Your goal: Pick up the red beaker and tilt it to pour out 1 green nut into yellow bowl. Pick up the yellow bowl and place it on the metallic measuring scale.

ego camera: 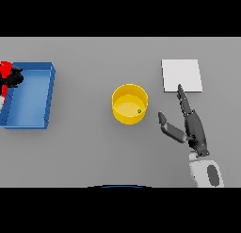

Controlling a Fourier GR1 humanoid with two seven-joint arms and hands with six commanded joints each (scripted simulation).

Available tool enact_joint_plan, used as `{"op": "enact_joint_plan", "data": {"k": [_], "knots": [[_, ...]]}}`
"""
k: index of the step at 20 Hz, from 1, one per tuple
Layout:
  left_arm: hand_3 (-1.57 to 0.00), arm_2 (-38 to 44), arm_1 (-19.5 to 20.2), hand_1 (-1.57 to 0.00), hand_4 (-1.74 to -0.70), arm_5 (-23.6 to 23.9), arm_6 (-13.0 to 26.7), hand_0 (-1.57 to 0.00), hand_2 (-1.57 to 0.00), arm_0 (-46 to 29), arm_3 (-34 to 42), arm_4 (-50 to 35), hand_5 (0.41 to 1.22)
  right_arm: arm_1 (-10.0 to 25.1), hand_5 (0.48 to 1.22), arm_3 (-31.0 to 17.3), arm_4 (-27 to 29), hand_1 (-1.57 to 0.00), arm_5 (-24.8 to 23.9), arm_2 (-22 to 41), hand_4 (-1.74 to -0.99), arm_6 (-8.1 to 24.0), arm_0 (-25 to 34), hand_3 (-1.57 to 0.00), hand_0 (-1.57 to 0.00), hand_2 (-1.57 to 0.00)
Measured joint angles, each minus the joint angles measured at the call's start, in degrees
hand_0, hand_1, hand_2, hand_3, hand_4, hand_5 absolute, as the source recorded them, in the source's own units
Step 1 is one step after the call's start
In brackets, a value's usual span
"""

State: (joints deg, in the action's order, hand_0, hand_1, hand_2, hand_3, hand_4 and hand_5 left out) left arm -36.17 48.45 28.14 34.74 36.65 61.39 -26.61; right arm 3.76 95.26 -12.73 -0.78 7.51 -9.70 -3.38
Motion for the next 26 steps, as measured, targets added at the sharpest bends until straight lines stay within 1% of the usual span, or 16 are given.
{"op": "enact_joint_plan", "data": {"k": [1, 2, 3, 4, 5, 7, 8, 11, 12, 14, 16, 18, 19, 21, 22, 26], "knots": [[-1.24, -0.53, 0.77, -1.54, -1.31, -1.09, -1.21, -1.57, -1.49, -0.61, 1.68, -1.01, 0.774, 0.30, 0.671, -0.33, 0.16, 0.00, -0.30, -0.59, -1.163, 0.85, 0.75, 0.00, 0.00, 0.00], [-1.10, -1.38, 2.29, -1.38, -1.15, -3.63, -2.58, -1.50, -1.31, -1.13, 3.22, -0.74, 0.740, 0.19, 0.669, -0.56, -0.37, 0.00, -0.58, -0.34, -1.159, 0.57, 0.30, 0.00, 0.00, 0.00], [-0.88, -1.80, 3.40, -1.10, -1.03, -6.06, -4.45, -1.25, -1.05, -1.48, 4.26, -0.80, 0.714, 0.31, 0.669, -0.11, -0.20, 0.00, -0.26, -0.21, -1.161, 0.22, -0.29, 0.00, 0.00, 0.00], [-0.71, -1.49, 3.65, -0.88, -0.93, -8.77, -7.10, -1.00, -0.84, -2.25, 5.30, -2.08, 0.697, 0.58, 0.671, 0.10, 0.02, 0.00, -0.14, -0.41, -1.162, 0.66, 0.01, 0.00, 0.00, 0.00], [-0.57, -1.19, 4.50, -0.71, -0.87, -11.02, -6.79, -0.80, -0.67, -2.64, 5.65, -3.30, 0.682, 0.45, 0.673, -0.28, 0.17, 0.00, -0.27, -0.56, -1.156, 0.32, -0.07, 0.00, 0.00, 0.00], [-0.36, -1.29, 5.10, -0.45, -0.78, -13.51, -7.03, -0.51, -0.43, -3.22, 6.12, -4.19, 0.656, 0.70, 0.680, -0.02, 0.40, 0.00, -0.29, -0.83, -1.147, 0.46, 0.12, 0.00, 0.00, 0.00], [-0.29, -2.21, 5.90, -0.36, -0.76, -14.47, -6.48, -0.41, -0.34, -2.38, 5.56, -2.58, 0.651, 0.41, 0.685, 0.05, 0.13, 0.00, -0.17, -0.32, -1.145, -0.35, -0.12, 0.00, 0.00, 0.00], [-0.15, -3.59, 4.25, -0.18, -0.73, -14.78, -7.12, -0.21, -0.18, -1.15, 2.41, -0.19, 0.647, 0.82, 0.688, -0.20, 0.45, 0.00, 0.28, -0.55, -1.160, -0.03, 0.30, 0.00, 0.00, 0.00], [-0.12, -3.99, 3.11, -0.15, -0.72, -14.29, -6.96, -0.17, -0.14, -0.47, 1.26, 0.53, 0.647, 0.97, 0.688, -0.13, 0.16, 0.00, 0.20, -0.52, -1.164, 0.34, 0.27, 0.00, 0.00, 0.00], [-0.08, -3.78, 3.14, -0.09, -0.71, -13.01, -7.92, -0.11, -0.09, -0.50, 0.75, 1.21, 0.647, 0.96, 0.688, 0.06, -0.24, 0.00, 0.05, -0.32, -1.176, 0.45, 0.09, 0.00, 0.00, 0.00], [-0.05, -3.78, 3.07, -0.06, -0.71, -12.02, -8.15, -0.07, -0.06, -0.07, 1.10, 1.70, 0.658, 1.08, 0.672, 0.17, -0.46, 0.00, -0.42, -0.62, -1.175, 1.91, 0.58, 0.00, 0.00, 0.00], [-0.03, -3.14, 3.00, -0.04, -0.71, -10.11, -10.98, -0.04, -0.04, -1.10, 2.07, 1.70, 0.674, 1.02, 0.691, 0.92, -4.33, 0.00, -1.33, 1.57, -1.146, 2.86, 0.07, 0.00, 0.00, 0.00], [-0.02, -2.83, 3.16, -0.03, -0.71, -9.69, -11.41, -0.03, -0.03, -1.21, 2.50, 1.55, 0.679, 1.85, 0.703, 1.60, -4.73, 0.00, -0.30, 2.17, -1.132, 2.48, 0.13, 0.00, 0.00, 0.00], [-0.01, -2.70, 3.17, -0.02, -0.71, -8.66, -11.50, -0.02, -0.02, -1.33, 2.85, 1.74, 0.689, 4.60, 0.728, 1.76, -5.82, 0.00, 2.70, 3.44, -1.153, 1.22, 1.30, 0.00, 0.00, 0.00], [-0.01, -2.94, 3.23, -0.01, -0.71, -8.52, -11.14, -0.02, -0.01, -0.88, 2.68, 2.18, 0.683, 6.78, 0.728, 0.90, -6.93, 0.00, 4.20, 3.71, -1.172, 1.94, 3.55, 0.00, 0.00, 0.00], [0.00, -2.19, 2.67, -0.01, -0.72, -8.83, -12.86, -0.01, -0.01, -1.43, 2.97, 0.87, 0.664, 14.39, 0.701, -1.48, -18.39, 0.00, 9.58, 10.33, -1.220, 5.19, 11.64, 0.00, 0.00, 0.00]]}}
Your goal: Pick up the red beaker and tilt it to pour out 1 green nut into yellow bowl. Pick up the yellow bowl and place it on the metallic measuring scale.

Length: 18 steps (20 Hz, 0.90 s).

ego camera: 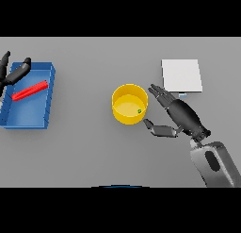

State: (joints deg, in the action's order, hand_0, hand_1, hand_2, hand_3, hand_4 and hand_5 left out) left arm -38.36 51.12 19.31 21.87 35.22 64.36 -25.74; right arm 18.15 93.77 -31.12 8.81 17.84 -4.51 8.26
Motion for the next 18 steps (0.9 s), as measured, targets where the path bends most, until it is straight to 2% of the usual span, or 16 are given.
{"op": "enact_joint_plan", "data": {"k": [2, 4, 7, 11, 13, 16, 18], "knots": [[0.00, -0.01, -0.43, 0.00, -0.72, 0.47, -0.05, 0.00, 0.00, 0.10, -0.18, 0.04, 0.667, 2.53, 0.703, -1.16, -5.12, 0.00, 2.72, 3.92, -1.233, -0.75, 5.15, 0.00, 0.00, 0.00], [0.00, -0.36, -0.56, 0.00, -0.71, -0.02, 0.23, 0.00, 0.00, 0.23, 0.03, 0.05, 0.672, 5.09, 0.703, -2.80, -9.26, 0.00, 4.94, 7.37, -1.228, -3.49, 8.76, 0.00, 0.00, 0.00], [0.00, -0.61, -0.37, 0.00, -0.71, 0.50, 0.57, 0.00, 0.00, -0.33, 1.06, 0.06, 0.682, 6.71, 0.705, -6.65, -13.16, 0.00, 8.49, 11.56, -1.213, -5.76, 14.12, 0.00, 0.00, 0.00], [0.00, 0.12, -0.18, 0.00, -0.72, -0.20, -0.86, 0.00, 0.00, -1.08, 0.64, -0.89, 0.688, 6.70, 0.705, -12.21, -16.67, 0.00, 11.65, 15.88, -1.219, -7.46, 20.51, 0.00, 0.00, 0.00], [0.00, 0.42, 0.62, 0.00, -0.72, -0.59, -1.22, 0.00, 0.00, -1.21, 0.94, -1.09, 0.688, 5.68, 0.704, -15.99, -18.00, 0.00, 13.28, 17.78, -1.223, -7.25, 23.47, 0.00, 0.00, 0.00], [0.00, 0.58, 0.13, 0.00, -0.72, -0.74, -0.91, 0.00, 0.00, -0.46, 0.10, -1.14, 0.688, 5.45, 0.703, -18.93, -19.98, 0.00, 14.63, 20.33, -1.231, -8.31, 25.93, 0.00, 0.00, 0.00], [0.00, 1.05, 0.33, 0.00, -0.72, -1.28, -2.53, 0.00, 0.00, -1.50, 0.30, -1.89, 0.688, 4.72, 0.708, -21.63, -21.06, 0.00, 15.21, 21.47, -1.250, -7.88, 27.79, 0.00, 0.00, 0.00]]}}
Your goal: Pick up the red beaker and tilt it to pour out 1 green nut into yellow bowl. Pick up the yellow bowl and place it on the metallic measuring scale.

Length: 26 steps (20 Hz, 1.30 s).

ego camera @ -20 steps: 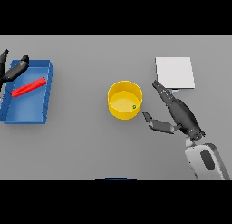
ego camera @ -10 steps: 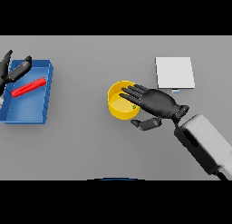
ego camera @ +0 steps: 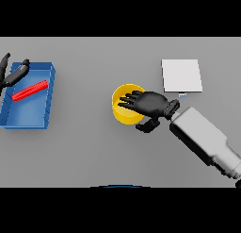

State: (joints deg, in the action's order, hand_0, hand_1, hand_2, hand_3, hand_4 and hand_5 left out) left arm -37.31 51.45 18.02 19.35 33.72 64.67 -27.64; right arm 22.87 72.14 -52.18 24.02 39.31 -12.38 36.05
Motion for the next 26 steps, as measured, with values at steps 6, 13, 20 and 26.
{"op": "enact_joint_plan", "data": {"k": [6, 13, 20, 26], "knots": [[0.00, 0.16, 0.49, 0.00, -0.72, -0.13, -0.12, 0.00, 0.00, -0.37, 0.10, -0.13, 0.688, -1.48, 0.746, -4.60, -1.17, 0.00, 3.10, 2.25, -1.290, 0.11, 3.39, 0.00, 0.00, 0.00], [0.00, 0.42, 0.53, 0.00, -0.72, 0.26, -0.62, 0.00, 0.00, -0.80, 0.15, -0.30, 0.692, -3.24, 0.943, -6.09, 0.06, -0.47, 5.49, 1.64, -1.420, 1.89, 3.71, -0.26, -0.54, -0.31], [0.00, 0.55, 0.96, 0.00, -0.73, 0.19, 0.03, 0.00, 0.00, -0.40, 0.98, -0.55, 0.698, -2.54, 1.163, -6.33, 0.17, -1.34, 3.34, 2.39, -1.660, -1.62, 3.68, -1.04, -1.36, -1.19], [0.00, 0.27, 1.52, 0.00, -0.72, -0.52, -0.28, 0.00, 0.00, -0.70, 1.19, -0.37, 0.693, -2.43, 1.206, -5.85, 0.34, -1.51, 1.95, 2.12, -1.720, -0.75, 3.35, -1.29, -1.51, -1.31]]}}
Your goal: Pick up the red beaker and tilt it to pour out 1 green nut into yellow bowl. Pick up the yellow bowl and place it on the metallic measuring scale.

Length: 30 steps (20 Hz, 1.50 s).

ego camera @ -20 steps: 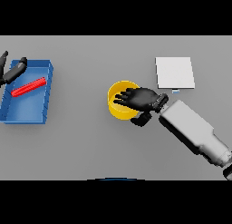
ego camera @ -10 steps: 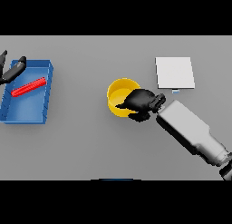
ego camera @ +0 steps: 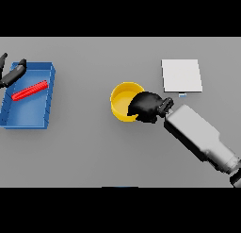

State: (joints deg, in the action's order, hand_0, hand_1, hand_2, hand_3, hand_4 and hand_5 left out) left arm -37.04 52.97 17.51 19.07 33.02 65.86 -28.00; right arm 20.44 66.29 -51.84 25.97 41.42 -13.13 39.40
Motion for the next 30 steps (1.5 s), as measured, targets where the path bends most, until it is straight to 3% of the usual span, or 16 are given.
{"op": "enact_joint_plan", "data": {"k": [4, 8, 10, 13, 16, 23, 30], "knots": [[0.00, 0.27, -0.09, 0.00, -0.72, -0.12, 0.14, 0.00, 0.00, 0.22, -0.50, -0.22, 0.696, 1.06, 1.215, 2.50, 1.84, -1.55, 2.06, -1.84, -1.732, 0.86, 0.25, -1.33, -1.55, -1.34], [0.00, -0.21, -0.44, 0.00, -0.72, 0.44, 0.20, 0.00, 0.00, -0.30, 0.08, 0.08, 0.692, 3.66, 1.218, 7.15, 4.05, -1.56, 5.16, -5.10, -1.737, 3.40, 0.43, -1.23, -1.56, -1.43], [0.00, -0.14, -0.48, 0.00, -0.72, 0.03, 0.04, 0.00, 0.00, -0.01, 0.06, -0.03, 0.686, 5.14, 1.219, 9.47, 5.10, -1.56, 6.48, -6.41, -1.739, 3.09, 0.54, -1.19, -1.56, -1.43], [0.00, -0.07, 0.17, 0.00, -0.72, -0.47, -0.25, 0.00, 0.00, -0.42, 0.33, -0.11, 0.686, 7.35, 1.220, 10.89, 4.71, -1.57, 5.27, -8.64, -1.740, 5.37, 0.02, -1.16, -1.57, -1.50], [0.00, -0.19, -0.02, 0.00, -0.72, 0.19, 0.49, 0.00, 0.00, -0.53, 0.92, -0.14, 0.694, 8.89, 1.220, 13.03, 4.88, -1.57, 5.43, -9.51, -1.740, 5.34, -1.15, -1.16, -1.56, -1.53], [0.00, -0.38, 0.57, 0.00, -0.73, 0.97, 2.49, 0.00, 0.00, -0.36, 2.09, -0.03, 0.720, 10.92, 1.221, 6.43, 3.99, -1.57, 0.25, -13.56, -1.741, 5.02, 0.61, -1.15, -1.57, -1.53], [0.00, -0.32, 1.41, 0.00, -0.73, 1.52, 4.18, 0.00, 0.00, -0.47, 3.66, -0.30, 0.734, 11.33, 1.221, -5.93, 2.16, -1.57, -6.53, -16.61, -1.741, 3.15, 2.72, -1.15, -1.57, -1.54]]}}
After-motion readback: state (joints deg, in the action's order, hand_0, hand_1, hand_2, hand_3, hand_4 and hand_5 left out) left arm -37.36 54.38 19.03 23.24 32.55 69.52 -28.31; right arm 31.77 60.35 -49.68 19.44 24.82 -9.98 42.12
